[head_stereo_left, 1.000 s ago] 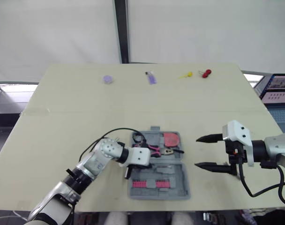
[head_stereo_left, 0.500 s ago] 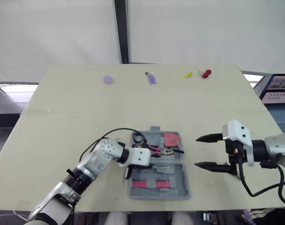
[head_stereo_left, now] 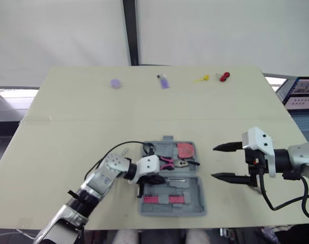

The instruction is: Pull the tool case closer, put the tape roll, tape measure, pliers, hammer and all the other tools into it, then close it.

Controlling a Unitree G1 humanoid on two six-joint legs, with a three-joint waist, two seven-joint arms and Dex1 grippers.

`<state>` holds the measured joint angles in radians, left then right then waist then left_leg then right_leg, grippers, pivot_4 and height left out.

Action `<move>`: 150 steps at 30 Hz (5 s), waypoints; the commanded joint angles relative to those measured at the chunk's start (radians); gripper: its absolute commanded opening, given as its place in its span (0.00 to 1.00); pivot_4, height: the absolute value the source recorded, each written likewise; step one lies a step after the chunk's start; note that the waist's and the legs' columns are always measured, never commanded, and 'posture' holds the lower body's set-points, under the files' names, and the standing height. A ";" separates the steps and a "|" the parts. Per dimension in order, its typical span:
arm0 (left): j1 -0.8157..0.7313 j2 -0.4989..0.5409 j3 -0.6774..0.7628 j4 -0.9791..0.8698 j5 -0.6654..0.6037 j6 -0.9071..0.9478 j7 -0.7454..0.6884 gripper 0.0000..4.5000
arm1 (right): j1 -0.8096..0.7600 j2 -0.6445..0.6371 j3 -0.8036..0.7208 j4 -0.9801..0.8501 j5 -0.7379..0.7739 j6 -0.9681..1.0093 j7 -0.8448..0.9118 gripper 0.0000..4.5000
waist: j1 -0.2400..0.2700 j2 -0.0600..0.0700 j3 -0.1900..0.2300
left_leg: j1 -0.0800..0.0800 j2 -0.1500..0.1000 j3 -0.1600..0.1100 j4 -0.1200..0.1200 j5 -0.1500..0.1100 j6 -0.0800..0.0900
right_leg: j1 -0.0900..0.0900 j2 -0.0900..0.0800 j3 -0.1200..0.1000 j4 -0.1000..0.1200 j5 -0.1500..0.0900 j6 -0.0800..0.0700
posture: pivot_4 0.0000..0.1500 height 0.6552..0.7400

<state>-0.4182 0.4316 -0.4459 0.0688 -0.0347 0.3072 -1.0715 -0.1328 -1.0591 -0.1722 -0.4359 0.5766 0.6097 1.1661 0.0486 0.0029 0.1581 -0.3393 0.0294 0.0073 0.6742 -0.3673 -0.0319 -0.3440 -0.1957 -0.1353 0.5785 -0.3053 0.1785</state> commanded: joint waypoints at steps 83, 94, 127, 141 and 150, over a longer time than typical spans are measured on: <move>-0.098 -0.054 0.147 -0.179 -0.266 -0.175 -0.045 1.00 | 0.030 0.839 -0.530 -0.127 -0.124 0.634 -1.364 0.37 | -0.028 0.005 0.013 | -0.002 0.002 0.014 -0.010 0.001 -0.002 | -0.018 0.000 0.009 0.007 0.000 0.000 | 1.00 1.00; -0.072 -0.060 0.128 -0.198 -0.248 -0.192 -0.035 1.00 | 0.010 0.900 -0.511 -0.140 -0.169 0.704 -1.371 0.37 | -0.025 0.005 0.012 | -0.003 0.002 0.014 -0.009 0.001 -0.002 | -0.018 0.000 0.009 0.007 0.000 0.000 | 1.00 1.00; -0.099 -0.092 0.107 -0.192 -0.212 -0.189 -0.002 1.00 | -0.060 0.998 -0.582 0.056 -0.247 0.666 -1.374 0.37 | -0.027 0.005 0.012 | -0.001 0.002 0.014 -0.009 0.001 -0.002 | -0.017 0.000 0.009 0.007 0.000 0.000 | 1.00 1.00; -0.093 -0.094 0.104 -0.200 -0.207 -0.184 0.004 1.00 | -0.046 0.981 -0.562 0.009 -0.249 0.741 -1.351 0.37 | -0.026 0.005 0.012 | -0.001 0.002 0.014 -0.009 0.001 -0.002 | -0.017 0.000 0.009 0.007 0.000 0.000 | 1.00 1.00; -0.094 -0.100 0.099 -0.200 -0.206 -0.181 0.006 1.00 | -0.034 0.988 -0.564 0.000 -0.257 0.744 -1.352 0.19 | -0.026 0.005 0.012 | -0.001 0.002 0.014 -0.009 0.001 -0.002 | -0.017 0.000 0.009 0.007 0.000 0.000 | 1.00 1.00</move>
<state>-0.5028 0.3367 -0.3454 -0.1045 -0.2364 0.1304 -1.0702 -0.1883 -0.0805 -0.7258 -0.4413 0.3304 1.3207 -0.1869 0.0227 0.0075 0.1698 -0.3407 0.0310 0.0209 0.6648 -0.3659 -0.0340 -0.3611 -0.1956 -0.1260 0.5854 -0.3049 0.1788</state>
